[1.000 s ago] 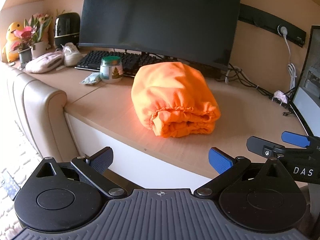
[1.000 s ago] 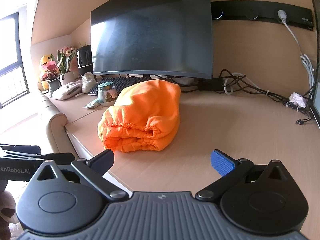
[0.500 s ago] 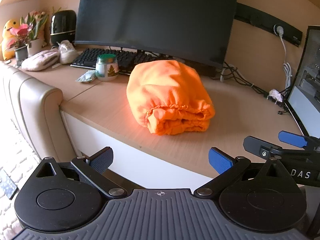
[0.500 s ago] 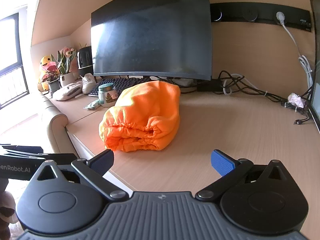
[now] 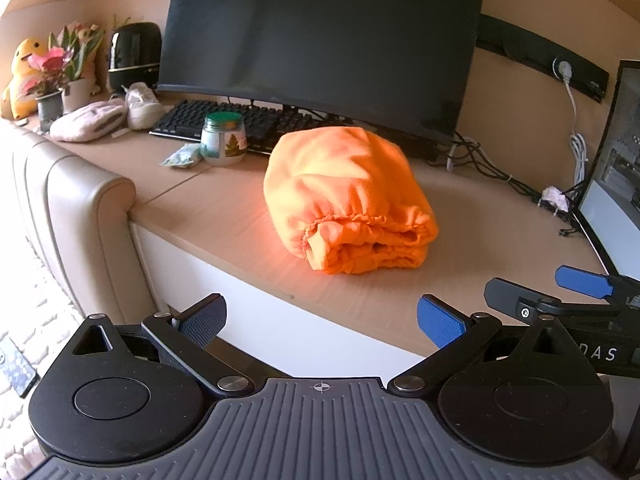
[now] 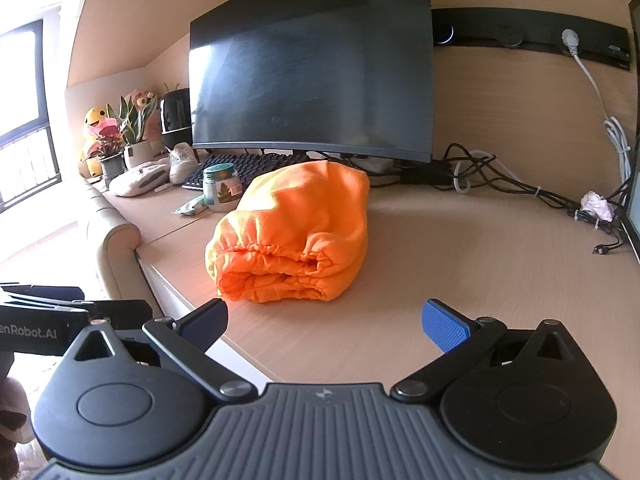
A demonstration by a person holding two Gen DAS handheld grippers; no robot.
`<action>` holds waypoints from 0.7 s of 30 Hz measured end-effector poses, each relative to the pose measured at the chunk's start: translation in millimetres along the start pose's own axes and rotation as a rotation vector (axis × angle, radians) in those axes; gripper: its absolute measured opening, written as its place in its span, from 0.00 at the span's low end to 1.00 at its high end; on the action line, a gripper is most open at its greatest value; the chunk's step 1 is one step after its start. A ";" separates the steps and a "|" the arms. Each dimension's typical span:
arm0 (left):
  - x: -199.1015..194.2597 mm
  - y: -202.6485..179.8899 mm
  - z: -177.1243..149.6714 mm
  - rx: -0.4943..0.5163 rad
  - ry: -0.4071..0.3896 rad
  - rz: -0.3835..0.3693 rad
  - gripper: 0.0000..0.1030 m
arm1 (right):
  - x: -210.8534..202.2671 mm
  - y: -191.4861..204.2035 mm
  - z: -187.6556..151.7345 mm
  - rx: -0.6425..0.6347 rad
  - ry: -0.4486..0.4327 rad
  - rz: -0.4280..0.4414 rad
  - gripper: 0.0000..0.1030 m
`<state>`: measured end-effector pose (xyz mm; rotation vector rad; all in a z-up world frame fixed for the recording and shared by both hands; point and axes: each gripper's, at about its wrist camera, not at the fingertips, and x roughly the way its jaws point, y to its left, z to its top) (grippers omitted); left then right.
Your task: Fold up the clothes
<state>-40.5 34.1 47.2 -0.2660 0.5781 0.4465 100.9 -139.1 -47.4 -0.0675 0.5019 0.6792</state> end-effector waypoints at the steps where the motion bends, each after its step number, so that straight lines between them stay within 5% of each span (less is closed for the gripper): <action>1: 0.4 0.6 -0.2 -0.003 0.002 0.001 1.00 | 0.5 0.4 0.0 -0.002 0.002 0.001 1.00; 21: 2.8 7.5 -2.8 -0.018 0.018 0.004 1.00 | 8.0 4.8 -0.1 -0.006 0.021 0.005 1.00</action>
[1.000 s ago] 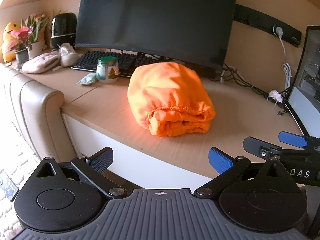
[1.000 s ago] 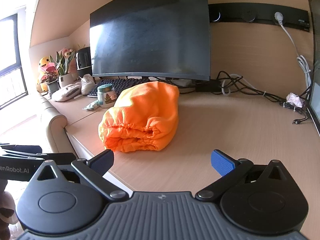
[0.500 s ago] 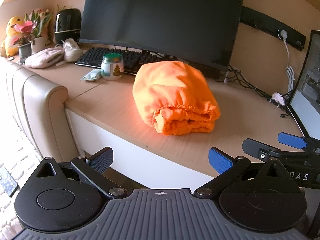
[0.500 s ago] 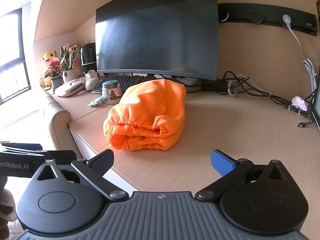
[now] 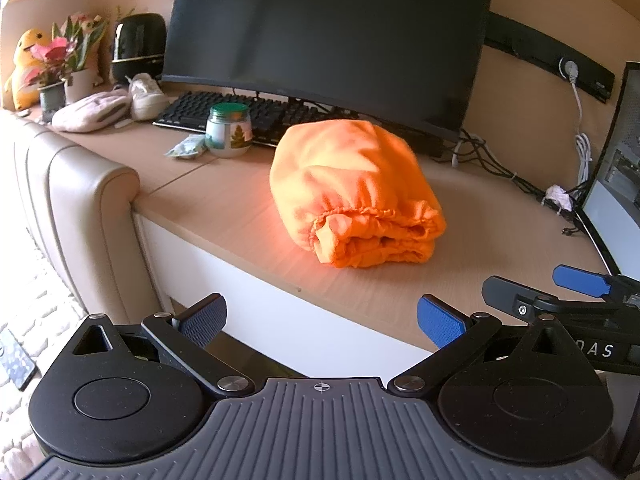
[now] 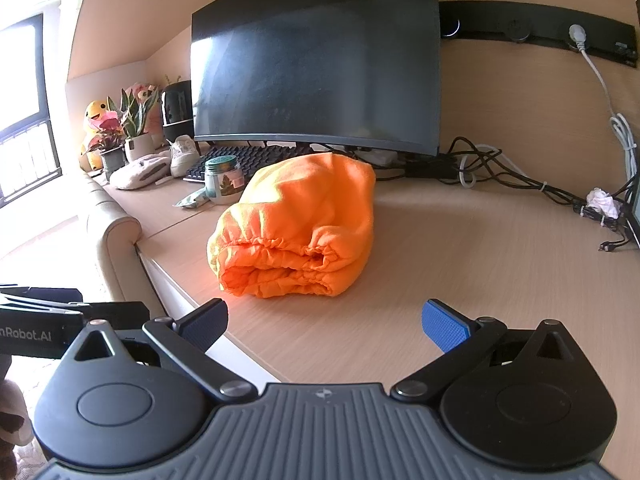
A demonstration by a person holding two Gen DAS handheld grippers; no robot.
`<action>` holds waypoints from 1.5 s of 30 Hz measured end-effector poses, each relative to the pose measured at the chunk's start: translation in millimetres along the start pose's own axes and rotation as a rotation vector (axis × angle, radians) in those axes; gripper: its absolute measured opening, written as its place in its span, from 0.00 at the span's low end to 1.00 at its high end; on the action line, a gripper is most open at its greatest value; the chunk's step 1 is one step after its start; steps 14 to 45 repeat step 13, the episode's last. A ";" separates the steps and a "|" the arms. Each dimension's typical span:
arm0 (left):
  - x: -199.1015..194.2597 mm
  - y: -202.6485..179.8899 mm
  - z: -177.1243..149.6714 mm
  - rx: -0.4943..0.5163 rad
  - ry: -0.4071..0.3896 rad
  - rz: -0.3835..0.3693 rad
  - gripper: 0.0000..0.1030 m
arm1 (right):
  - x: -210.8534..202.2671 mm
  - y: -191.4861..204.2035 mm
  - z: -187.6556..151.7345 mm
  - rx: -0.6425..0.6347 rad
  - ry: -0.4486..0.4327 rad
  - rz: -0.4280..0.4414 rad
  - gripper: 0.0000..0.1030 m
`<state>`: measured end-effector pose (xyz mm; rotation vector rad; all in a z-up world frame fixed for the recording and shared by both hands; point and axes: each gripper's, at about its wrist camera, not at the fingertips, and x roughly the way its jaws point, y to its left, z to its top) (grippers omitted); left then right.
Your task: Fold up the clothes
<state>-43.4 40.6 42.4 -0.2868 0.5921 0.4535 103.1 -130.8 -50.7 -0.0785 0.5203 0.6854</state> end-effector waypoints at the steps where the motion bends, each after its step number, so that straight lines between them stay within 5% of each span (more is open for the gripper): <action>1: 0.2 0.6 -0.1 -0.002 0.001 0.002 1.00 | 0.4 0.1 0.0 -0.001 0.001 0.001 1.00; 45: 1.9 0.6 0.0 0.005 -0.014 -0.009 1.00 | 6.3 -0.1 -0.6 0.001 0.015 -0.006 1.00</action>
